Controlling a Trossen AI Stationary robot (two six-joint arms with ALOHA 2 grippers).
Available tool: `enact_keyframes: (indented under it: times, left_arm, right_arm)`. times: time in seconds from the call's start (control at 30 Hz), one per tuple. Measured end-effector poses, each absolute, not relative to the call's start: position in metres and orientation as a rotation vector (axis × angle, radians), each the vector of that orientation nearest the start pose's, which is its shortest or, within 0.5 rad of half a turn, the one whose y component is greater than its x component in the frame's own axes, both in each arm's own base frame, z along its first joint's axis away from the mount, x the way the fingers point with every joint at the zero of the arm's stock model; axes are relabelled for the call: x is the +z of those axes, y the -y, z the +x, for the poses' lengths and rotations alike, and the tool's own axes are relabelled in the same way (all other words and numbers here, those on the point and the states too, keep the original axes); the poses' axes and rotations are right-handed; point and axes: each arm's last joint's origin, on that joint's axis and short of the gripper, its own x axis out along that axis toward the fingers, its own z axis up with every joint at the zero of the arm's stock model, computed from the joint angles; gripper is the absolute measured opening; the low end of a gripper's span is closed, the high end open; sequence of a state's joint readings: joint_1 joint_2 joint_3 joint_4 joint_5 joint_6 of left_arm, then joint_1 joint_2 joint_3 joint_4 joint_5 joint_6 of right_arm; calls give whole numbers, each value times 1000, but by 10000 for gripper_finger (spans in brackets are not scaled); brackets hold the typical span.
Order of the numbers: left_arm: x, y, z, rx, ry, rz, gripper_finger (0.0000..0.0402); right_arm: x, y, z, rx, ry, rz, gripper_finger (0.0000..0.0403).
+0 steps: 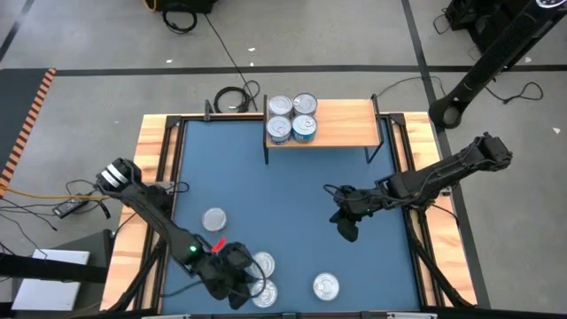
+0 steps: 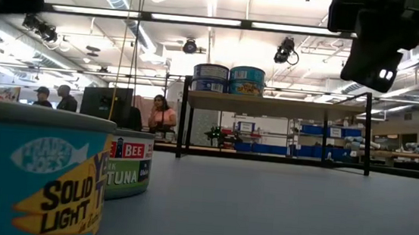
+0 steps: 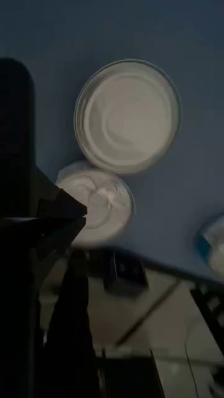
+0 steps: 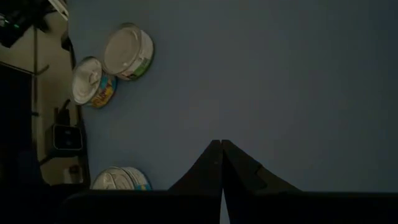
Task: Stack canned seafood by type on shelf
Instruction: Put the green tuna on the shelf
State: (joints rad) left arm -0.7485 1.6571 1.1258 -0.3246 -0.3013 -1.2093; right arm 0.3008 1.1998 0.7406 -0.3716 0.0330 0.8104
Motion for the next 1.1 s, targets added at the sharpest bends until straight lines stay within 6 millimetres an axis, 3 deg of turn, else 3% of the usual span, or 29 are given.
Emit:
enact_keyframes:
  times: [0.2,0.57,1.1]
  left_arm:
    - [213,228,269,103,-856,-688,1]
    - [188,186,280,258,-1116,-575,0]
    - [174,152,312,242,-1116,-573,0]
  right_arm:
    - [224,-71,226,-76,-858,614,8]
    - [225,-73,226,-66,-854,613,12]
    - [225,-70,226,-50,-854,539,11]
